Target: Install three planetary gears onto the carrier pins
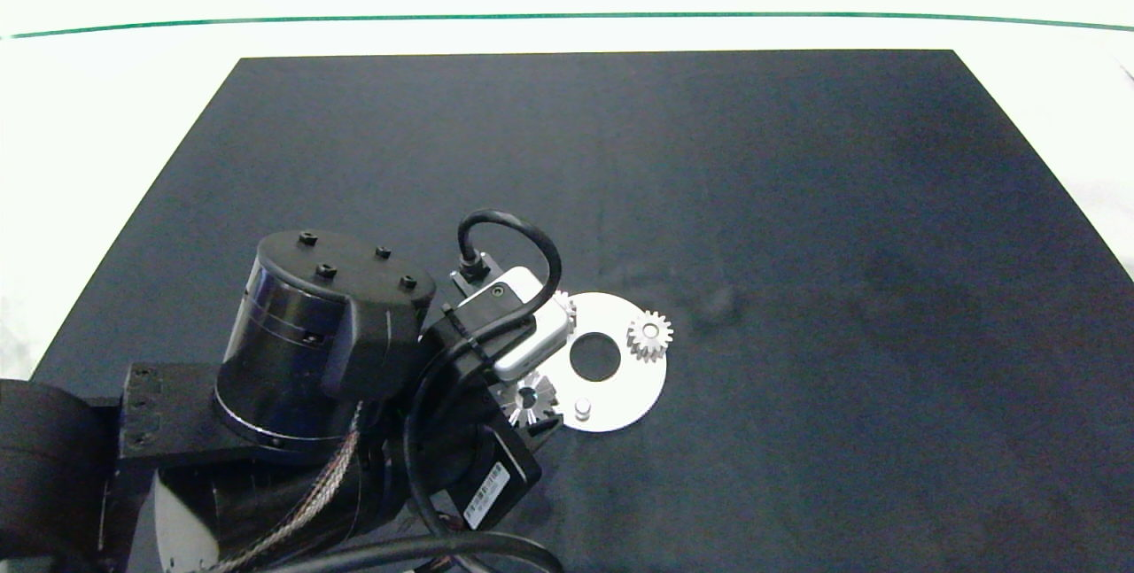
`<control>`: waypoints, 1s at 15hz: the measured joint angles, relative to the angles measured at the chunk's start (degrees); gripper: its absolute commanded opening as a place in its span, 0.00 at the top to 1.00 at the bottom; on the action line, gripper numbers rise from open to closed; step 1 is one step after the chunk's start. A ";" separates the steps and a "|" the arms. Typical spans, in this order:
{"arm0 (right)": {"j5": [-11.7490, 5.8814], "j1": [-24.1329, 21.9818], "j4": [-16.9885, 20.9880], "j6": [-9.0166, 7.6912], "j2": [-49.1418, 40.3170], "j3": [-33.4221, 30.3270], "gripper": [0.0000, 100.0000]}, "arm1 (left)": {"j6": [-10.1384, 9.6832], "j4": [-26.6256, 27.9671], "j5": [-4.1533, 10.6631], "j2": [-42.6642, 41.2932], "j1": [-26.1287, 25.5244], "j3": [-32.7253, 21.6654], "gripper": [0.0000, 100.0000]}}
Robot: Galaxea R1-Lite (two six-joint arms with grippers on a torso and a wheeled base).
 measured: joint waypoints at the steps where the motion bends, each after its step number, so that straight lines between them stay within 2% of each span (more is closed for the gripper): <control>1: -0.02 -0.05 0.00 -0.02 0.00 0.02 0.00 | 0.01 -0.02 0.00 0.07 -1.10 -0.99 0.75; 9: -0.05 0.00 -0.02 -0.46 -0.27 0.02 0.00 | 0.23 -0.18 0.04 6.02 -3.08 -5.23 0.75; 12: 0.02 0.00 0.00 -0.74 -0.55 0.02 0.00 | 1.90 -0.18 0.04 7.66 -2.84 -5.73 0.75; 15: 0.05 0.00 0.00 -1.01 -0.77 -0.13 0.00 | 2.71 -0.41 0.02 8.97 -2.34 -5.86 0.75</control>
